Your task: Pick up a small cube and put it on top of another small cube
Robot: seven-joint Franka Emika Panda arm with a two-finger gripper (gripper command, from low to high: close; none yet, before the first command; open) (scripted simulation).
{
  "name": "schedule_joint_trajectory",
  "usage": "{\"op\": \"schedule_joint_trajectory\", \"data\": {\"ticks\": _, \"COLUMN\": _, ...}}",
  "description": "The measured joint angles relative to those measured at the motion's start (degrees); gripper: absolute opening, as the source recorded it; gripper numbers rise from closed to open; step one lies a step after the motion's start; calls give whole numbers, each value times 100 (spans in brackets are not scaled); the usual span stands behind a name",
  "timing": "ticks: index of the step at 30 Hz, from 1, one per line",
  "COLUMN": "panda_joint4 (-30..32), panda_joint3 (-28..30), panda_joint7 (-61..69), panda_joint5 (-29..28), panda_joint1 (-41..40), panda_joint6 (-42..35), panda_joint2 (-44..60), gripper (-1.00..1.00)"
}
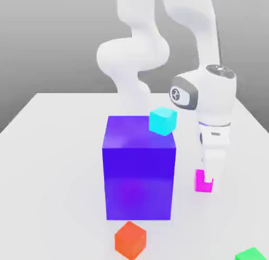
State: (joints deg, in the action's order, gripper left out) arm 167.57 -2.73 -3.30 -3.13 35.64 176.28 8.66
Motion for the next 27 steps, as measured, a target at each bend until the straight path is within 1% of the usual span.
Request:
{"op": "schedule_joint_trajectory", "data": {"ticks": 2, "panda_joint4": -72, "panda_joint3": 203, "panda_joint7": -36, "panda_joint5": -36, "panda_joint1": 205, "panda_joint6": 339, "panda_joint2": 414, "gripper": 0}}
{"op": "schedule_joint_trajectory", "data": {"ticks": 3, "panda_joint4": -95, "panda_joint3": 259, "panda_joint7": -43, "panda_joint5": -38, "panda_joint1": 263, "panda_joint6": 446, "panda_joint2": 544, "gripper": -100}}
{"op": "schedule_joint_trajectory", "data": {"ticks": 10, "panda_joint4": -94, "panda_joint3": 264, "panda_joint7": -60, "panda_joint5": -60, "panda_joint1": 264, "panda_joint6": 433, "panda_joint2": 538, "gripper": -100}}
{"op": "schedule_joint_trajectory", "data": {"ticks": 12, "panda_joint4": -38, "panda_joint3": 143, "panda_joint7": -27, "panda_joint5": -27, "panda_joint1": 149, "panda_joint6": 179, "panda_joint2": 228, "gripper": -100}}
{"op": "schedule_joint_trajectory", "data": {"ticks": 14, "panda_joint4": 34, "panda_joint3": -2, "panda_joint7": 95, "panda_joint5": 134, "panda_joint1": 45, "panda_joint6": -138, "panda_joint2": -161, "gripper": -100}}
{"op": "schedule_joint_trajectory", "data": {"ticks": 18, "panda_joint4": 187, "panda_joint3": -40, "panda_joint7": 247, "panda_joint5": 361, "panda_joint1": 81, "panda_joint6": -807, "panda_joint2": -983, "gripper": -100}}
{"op": "schedule_joint_trajectory", "data": {"ticks": 21, "panda_joint4": -205, "panda_joint3": 40, "panda_joint7": -44, "panda_joint5": 225, "panda_joint1": -42, "panda_joint6": -1185, "panda_joint2": -967, "gripper": -100}}
{"op": "schedule_joint_trajectory", "data": {"ticks": 27, "panda_joint4": -1417, "panda_joint3": 224, "panda_joint7": -696, "panda_joint5": 83, "panda_joint1": -228, "panda_joint6": -1830, "panda_joint2": -395, "gripper": -100}}
